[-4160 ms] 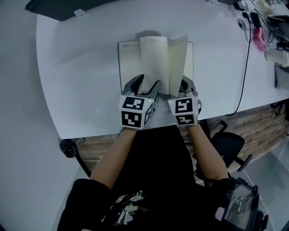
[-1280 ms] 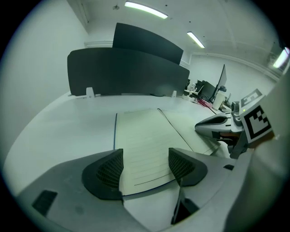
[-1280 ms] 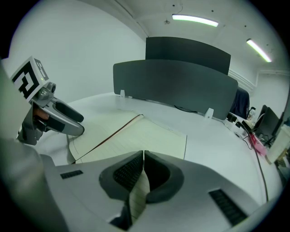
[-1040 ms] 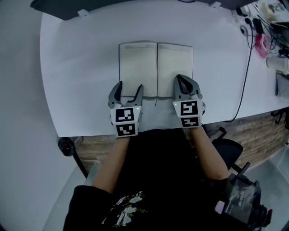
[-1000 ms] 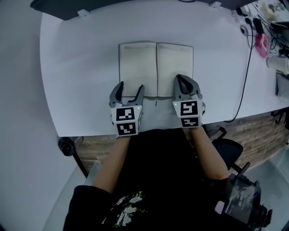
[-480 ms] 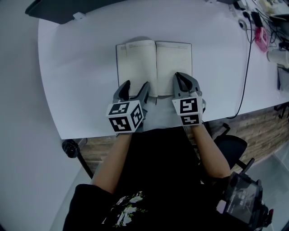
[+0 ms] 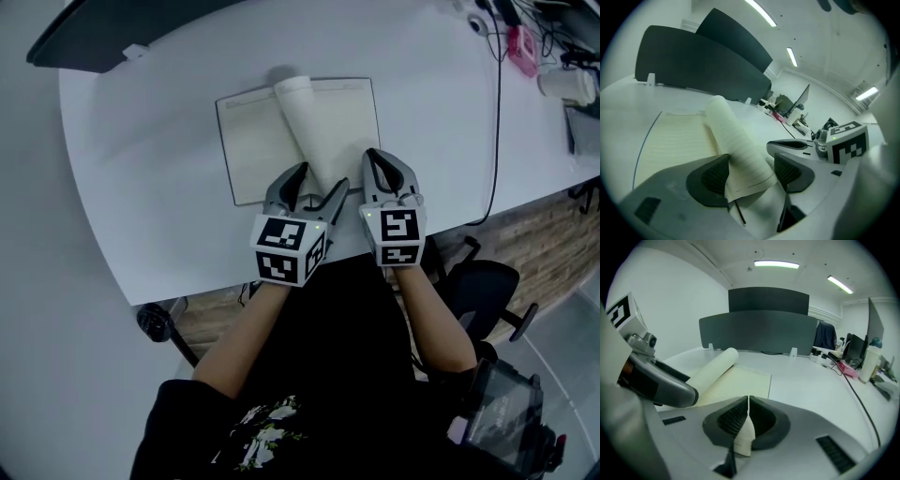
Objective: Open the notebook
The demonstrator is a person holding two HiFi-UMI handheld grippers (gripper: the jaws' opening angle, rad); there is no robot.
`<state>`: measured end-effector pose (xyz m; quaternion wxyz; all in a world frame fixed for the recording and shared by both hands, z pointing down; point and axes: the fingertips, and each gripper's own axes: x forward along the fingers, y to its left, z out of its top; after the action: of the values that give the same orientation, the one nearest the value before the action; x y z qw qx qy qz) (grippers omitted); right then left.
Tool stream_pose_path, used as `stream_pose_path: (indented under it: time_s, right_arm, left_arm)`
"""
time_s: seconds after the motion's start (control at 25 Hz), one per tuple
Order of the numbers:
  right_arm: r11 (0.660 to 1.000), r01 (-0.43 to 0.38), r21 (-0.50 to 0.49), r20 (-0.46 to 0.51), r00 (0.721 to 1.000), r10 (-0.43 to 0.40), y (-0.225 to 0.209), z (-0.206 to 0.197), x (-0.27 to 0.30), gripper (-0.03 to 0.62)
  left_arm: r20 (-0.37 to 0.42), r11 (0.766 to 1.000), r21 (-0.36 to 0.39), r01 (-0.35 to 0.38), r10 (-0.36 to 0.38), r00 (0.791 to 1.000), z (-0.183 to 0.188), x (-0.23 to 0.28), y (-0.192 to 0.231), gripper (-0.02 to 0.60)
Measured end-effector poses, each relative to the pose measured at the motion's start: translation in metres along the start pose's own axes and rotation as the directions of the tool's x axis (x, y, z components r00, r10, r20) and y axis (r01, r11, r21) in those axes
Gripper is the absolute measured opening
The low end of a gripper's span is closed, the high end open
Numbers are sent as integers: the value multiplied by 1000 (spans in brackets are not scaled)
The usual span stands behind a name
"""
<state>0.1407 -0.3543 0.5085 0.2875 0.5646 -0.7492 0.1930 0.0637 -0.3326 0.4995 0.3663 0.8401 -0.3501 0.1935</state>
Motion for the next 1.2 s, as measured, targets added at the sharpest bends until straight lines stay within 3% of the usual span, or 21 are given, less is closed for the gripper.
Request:
stream_pose_path:
  time_s: [0.44,0.8,1.0,1.2]
  right_arm:
    - [986,155,53,92,983,-159,-37,18,-44,66]
    - [970,237,47,113,964,-241,-56,27,-66,66]
    - [962,269,42,121,955,-272,-62,34,-78,66]
    - [971,234,39,130,963,-237,-46,41,-81,66]
  left_arm:
    - [26,971,142,191,-197,980,4,26,-54,289]
    - [0,899,291,328,-343,939,-2,28,-102,288]
    - [0,882,325,341,-361,933,-3,23,-108,287]
    - [78,907,335,254,-295,952,13,4,-85,287]
